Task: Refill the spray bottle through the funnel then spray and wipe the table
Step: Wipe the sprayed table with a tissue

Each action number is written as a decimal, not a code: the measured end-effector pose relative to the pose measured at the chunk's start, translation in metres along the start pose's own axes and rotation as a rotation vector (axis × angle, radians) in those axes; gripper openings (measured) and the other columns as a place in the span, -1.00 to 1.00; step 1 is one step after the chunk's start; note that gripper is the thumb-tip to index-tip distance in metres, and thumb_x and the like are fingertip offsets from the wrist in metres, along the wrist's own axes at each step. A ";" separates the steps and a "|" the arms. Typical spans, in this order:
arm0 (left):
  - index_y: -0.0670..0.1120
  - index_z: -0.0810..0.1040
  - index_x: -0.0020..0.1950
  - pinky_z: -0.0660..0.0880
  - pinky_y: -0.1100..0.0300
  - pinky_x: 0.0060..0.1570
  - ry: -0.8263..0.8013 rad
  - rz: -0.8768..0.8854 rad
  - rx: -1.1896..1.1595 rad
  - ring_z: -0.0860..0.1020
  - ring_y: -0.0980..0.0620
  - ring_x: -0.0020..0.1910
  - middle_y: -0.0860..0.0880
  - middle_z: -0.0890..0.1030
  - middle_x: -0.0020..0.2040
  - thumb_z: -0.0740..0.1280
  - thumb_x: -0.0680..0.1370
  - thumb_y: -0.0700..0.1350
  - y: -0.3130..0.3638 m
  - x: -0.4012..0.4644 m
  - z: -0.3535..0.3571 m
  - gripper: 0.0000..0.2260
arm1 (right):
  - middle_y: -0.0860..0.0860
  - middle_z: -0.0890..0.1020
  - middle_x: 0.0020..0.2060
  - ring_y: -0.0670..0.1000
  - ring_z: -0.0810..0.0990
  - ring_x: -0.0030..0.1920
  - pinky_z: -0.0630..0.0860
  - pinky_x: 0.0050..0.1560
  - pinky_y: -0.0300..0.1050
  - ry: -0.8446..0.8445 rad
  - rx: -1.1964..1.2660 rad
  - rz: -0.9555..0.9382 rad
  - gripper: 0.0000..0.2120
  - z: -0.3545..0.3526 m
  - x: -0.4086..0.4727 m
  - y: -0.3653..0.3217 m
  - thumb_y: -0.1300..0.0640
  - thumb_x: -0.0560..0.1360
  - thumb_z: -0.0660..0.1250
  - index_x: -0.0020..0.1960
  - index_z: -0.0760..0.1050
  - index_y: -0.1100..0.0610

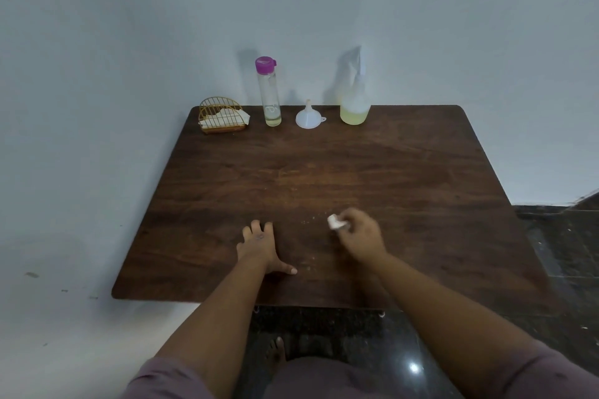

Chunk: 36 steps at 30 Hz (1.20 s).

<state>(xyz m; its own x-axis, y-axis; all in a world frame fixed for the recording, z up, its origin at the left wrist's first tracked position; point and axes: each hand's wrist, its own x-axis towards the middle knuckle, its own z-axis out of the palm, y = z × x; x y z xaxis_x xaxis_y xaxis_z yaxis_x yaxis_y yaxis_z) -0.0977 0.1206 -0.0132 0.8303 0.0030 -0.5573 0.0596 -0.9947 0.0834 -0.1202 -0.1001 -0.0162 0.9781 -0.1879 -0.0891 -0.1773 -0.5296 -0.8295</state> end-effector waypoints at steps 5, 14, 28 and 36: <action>0.02 -0.04 0.58 0.21 -0.19 0.42 0.014 0.070 0.019 0.04 -0.17 0.52 -0.10 -0.04 0.56 0.52 0.17 0.39 -0.009 0.010 -0.004 0.18 | 0.22 0.45 0.21 0.27 0.42 0.20 0.39 0.18 0.05 0.194 -0.360 0.379 -0.61 -0.042 0.032 0.045 0.29 0.48 0.23 0.30 0.41 0.18; 0.00 -0.06 0.58 0.18 -0.19 0.42 0.021 0.165 0.011 0.03 -0.14 0.52 -0.07 -0.04 0.57 0.49 0.19 0.40 -0.043 0.032 -0.015 0.18 | 0.05 0.52 0.08 0.08 0.47 0.13 0.43 0.15 -0.13 -0.420 -0.405 -0.161 -0.68 0.088 0.021 -0.033 0.27 0.48 0.22 0.12 0.63 0.06; 0.00 -0.09 0.59 0.14 -0.17 0.43 0.026 0.225 0.038 0.01 -0.14 0.54 -0.06 -0.06 0.58 0.46 0.20 0.44 -0.078 0.063 -0.035 0.18 | 0.28 0.45 0.18 0.30 0.45 0.14 0.40 0.03 0.02 0.263 -0.336 0.423 -0.76 0.032 0.076 0.005 0.18 0.56 0.23 0.19 0.47 0.24; 0.00 -0.07 0.59 0.16 -0.17 0.42 0.038 0.242 0.067 0.02 -0.14 0.53 -0.07 -0.04 0.58 0.48 0.17 0.42 -0.080 0.070 -0.041 0.20 | 0.09 0.48 0.15 0.10 0.43 0.21 0.38 0.19 -0.08 -0.321 -0.599 -0.172 -0.70 0.117 0.039 -0.044 0.25 0.54 0.18 0.21 0.54 0.11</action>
<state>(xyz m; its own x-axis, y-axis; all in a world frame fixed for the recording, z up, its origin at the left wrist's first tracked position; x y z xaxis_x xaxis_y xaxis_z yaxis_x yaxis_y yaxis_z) -0.0217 0.2051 -0.0244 0.8362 -0.2335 -0.4963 -0.1793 -0.9715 0.1550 -0.0613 0.0124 -0.0476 0.9651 0.1444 -0.2184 0.0441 -0.9118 -0.4083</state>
